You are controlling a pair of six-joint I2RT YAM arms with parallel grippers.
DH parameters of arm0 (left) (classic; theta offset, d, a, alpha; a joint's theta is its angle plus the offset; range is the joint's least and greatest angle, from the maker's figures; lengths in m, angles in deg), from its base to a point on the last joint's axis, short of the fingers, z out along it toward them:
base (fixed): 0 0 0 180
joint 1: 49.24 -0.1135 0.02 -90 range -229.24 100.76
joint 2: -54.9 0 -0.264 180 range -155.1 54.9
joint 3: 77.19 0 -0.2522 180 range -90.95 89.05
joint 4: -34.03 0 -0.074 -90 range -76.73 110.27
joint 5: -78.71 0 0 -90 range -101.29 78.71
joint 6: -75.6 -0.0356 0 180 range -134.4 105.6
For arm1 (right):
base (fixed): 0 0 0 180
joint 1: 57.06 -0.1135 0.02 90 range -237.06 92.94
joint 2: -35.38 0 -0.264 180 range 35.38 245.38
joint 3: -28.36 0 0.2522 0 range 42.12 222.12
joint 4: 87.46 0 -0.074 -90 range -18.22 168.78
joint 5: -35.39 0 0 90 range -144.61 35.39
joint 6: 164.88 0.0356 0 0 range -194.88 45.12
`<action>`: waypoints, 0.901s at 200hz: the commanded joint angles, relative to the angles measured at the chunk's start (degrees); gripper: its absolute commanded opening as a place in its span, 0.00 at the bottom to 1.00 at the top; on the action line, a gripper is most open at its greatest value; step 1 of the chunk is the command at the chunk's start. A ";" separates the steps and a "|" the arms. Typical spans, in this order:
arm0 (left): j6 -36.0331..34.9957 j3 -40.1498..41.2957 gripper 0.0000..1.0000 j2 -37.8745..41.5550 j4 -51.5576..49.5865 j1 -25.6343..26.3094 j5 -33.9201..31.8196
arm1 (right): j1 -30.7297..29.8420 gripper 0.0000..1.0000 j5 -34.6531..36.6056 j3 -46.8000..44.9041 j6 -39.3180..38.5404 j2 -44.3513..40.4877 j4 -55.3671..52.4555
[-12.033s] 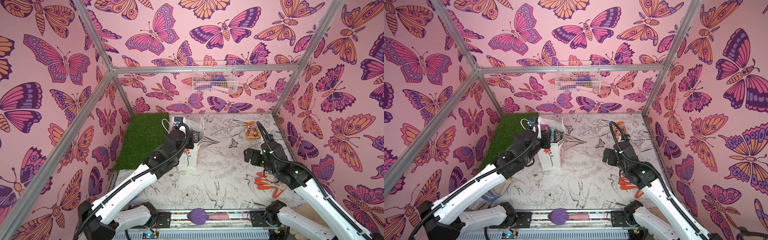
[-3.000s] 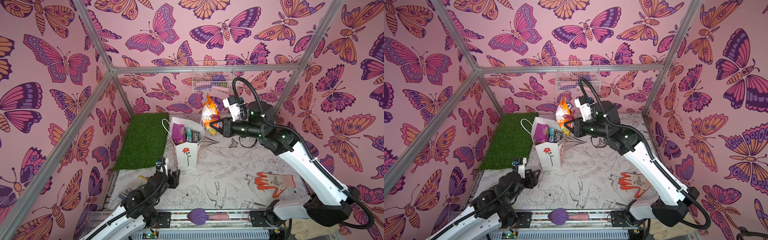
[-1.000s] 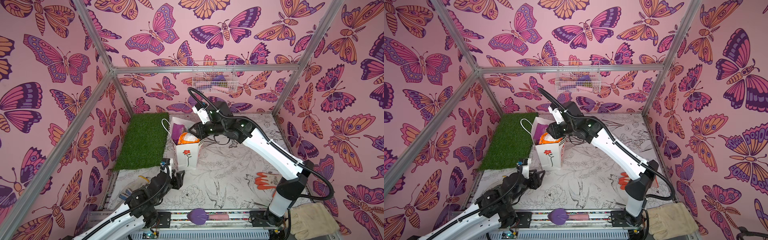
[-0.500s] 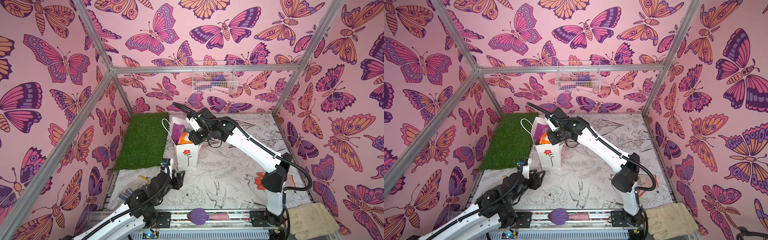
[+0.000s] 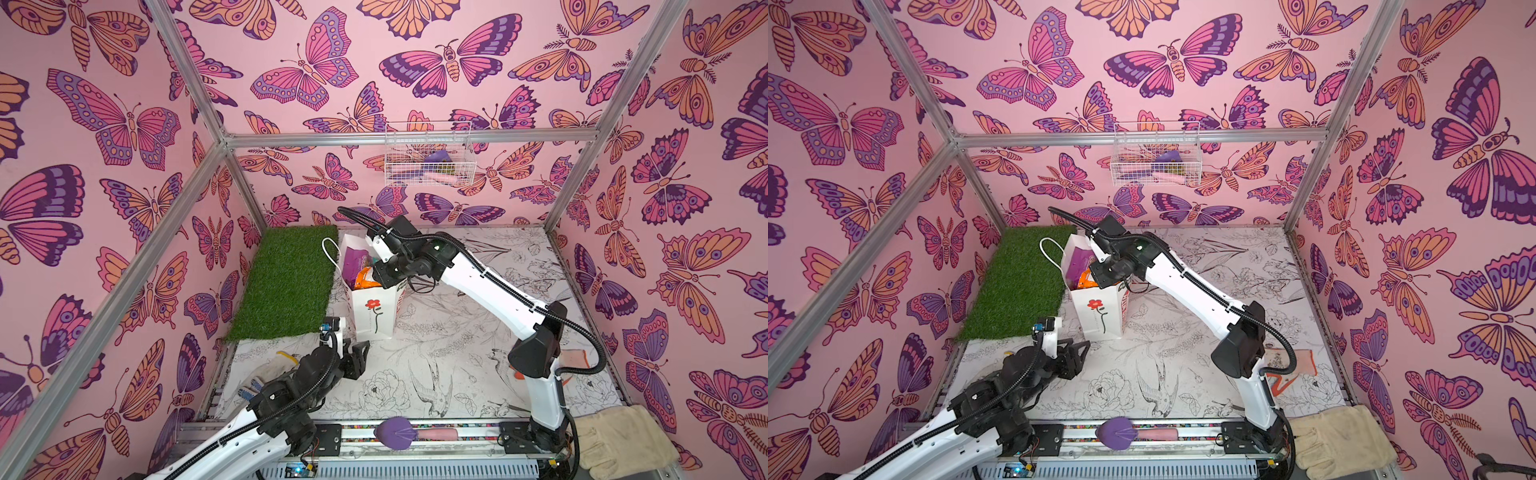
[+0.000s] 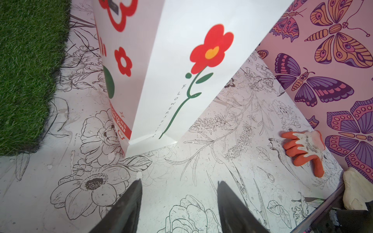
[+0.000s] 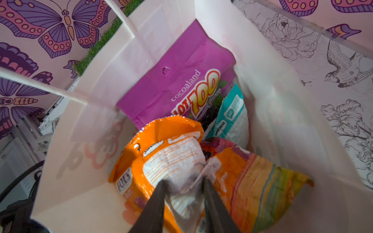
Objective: Place the snacks into the paper bag
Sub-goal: Press the snack against the paper bag.
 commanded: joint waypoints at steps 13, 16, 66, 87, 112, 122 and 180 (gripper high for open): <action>-3.32 -3.48 0.62 0.10 0.33 0.38 -1.54 | -0.27 0.49 -3.80 -1.32 0.41 -8.18 0.77; -3.54 -3.86 0.62 0.05 0.30 0.38 -1.85 | -0.24 0.51 -4.02 -1.56 0.50 -8.76 0.94; -9.76 -12.67 0.66 -2.44 -0.34 0.38 -5.39 | -0.24 0.66 -4.21 -7.56 1.75 -18.15 6.28; -11.91 -18.30 0.68 -5.73 -2.09 0.30 -6.51 | -0.15 0.75 -0.97 -10.33 2.03 -21.03 7.40; -14.99 -27.59 0.70 -12.03 -5.89 0.12 -7.29 | 1.10 0.81 1.77 -13.45 3.02 -23.54 8.19; -16.08 -31.24 0.70 -14.62 -7.26 -0.27 -7.23 | 1.82 0.83 2.09 -14.82 3.42 -24.39 8.52; -17.29 -43.50 0.79 -23.55 -9.81 -9.83 -0.93 | 7.95 0.87 -2.03 -22.69 6.84 -29.01 12.10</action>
